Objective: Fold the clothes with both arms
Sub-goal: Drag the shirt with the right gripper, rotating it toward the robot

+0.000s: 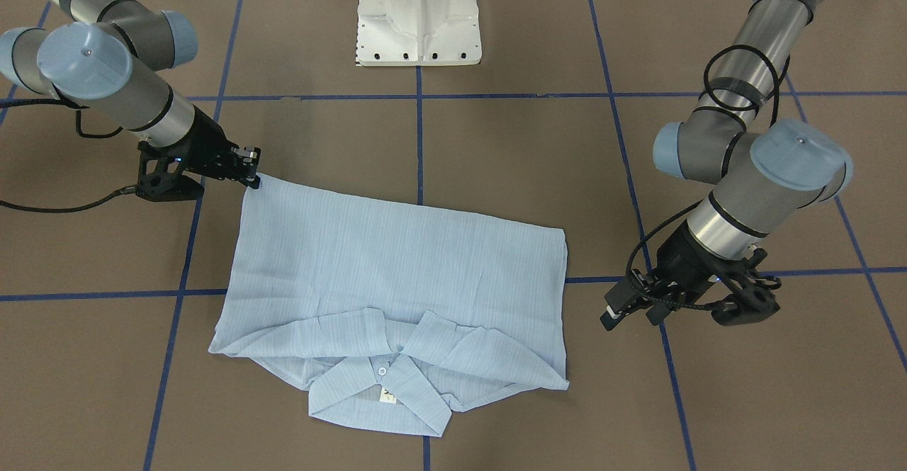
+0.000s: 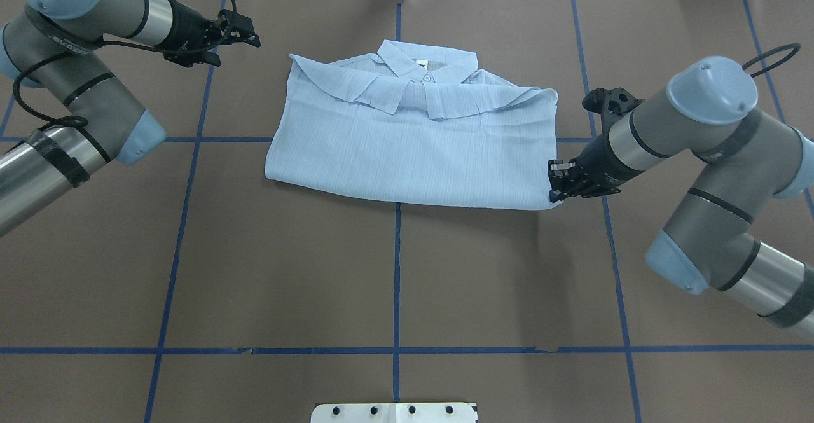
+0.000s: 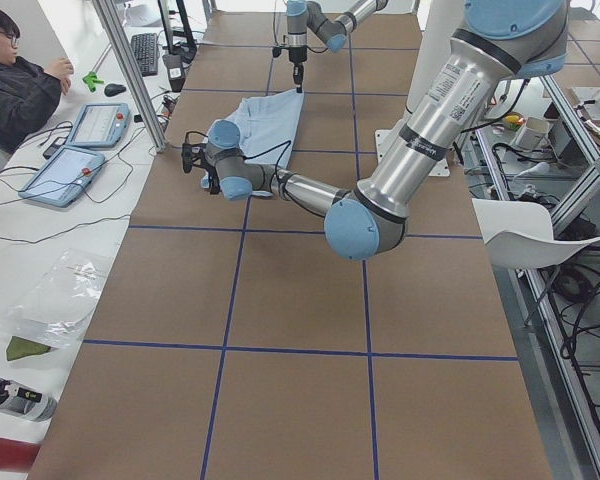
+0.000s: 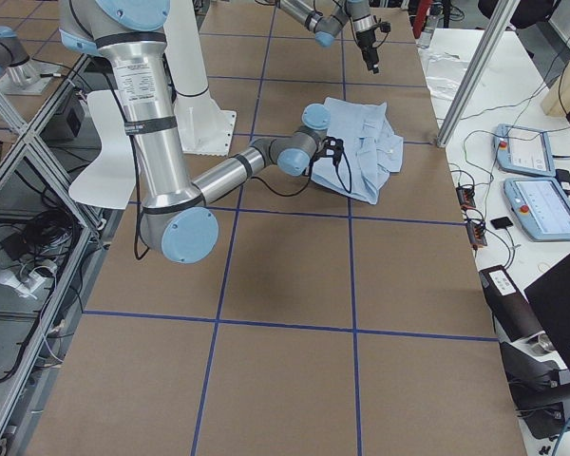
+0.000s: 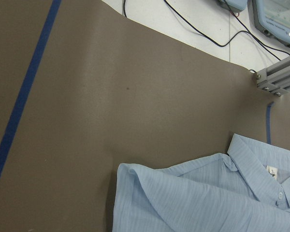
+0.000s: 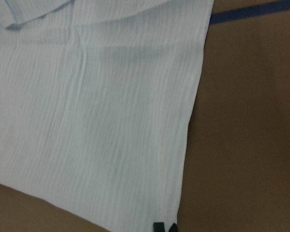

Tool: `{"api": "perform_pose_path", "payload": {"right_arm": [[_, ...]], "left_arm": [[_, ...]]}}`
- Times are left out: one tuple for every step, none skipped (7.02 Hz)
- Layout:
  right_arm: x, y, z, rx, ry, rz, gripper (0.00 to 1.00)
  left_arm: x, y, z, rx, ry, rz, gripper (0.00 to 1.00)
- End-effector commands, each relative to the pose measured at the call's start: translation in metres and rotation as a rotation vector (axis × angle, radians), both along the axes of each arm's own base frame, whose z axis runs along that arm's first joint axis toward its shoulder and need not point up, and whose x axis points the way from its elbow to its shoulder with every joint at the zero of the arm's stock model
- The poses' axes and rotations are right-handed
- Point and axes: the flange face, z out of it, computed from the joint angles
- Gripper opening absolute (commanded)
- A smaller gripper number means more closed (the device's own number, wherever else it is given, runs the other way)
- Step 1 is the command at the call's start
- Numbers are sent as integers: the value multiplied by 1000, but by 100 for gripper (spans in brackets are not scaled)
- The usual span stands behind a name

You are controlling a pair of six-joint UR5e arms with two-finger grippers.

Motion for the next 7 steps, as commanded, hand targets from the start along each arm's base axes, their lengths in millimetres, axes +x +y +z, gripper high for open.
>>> {"api": "perform_pose_path", "payload": {"right_arm": [[32,82,1,11,-12,-80,0],[39,120,3,8,-7,-135,0],[40,160,2,3,-5,-215,0],[21,199,-3,8,-14,-319,0],[-4,239,-7,-4,-14,-415,0],[-28,284,-22,-56,-21,-493,0],[-46,311,-37,-78,-34,-525,0]], "left_arm": [[-2,2,2,0,-1,-4,99],[-4,7,9,-3,-4,-3,99],[-5,11,8,2,0,-1,99],[-5,12,8,3,0,0,99],[-5,13,5,7,3,0,99],[-8,21,14,4,-2,5,99],[-9,24,17,3,-2,6,99]]}}
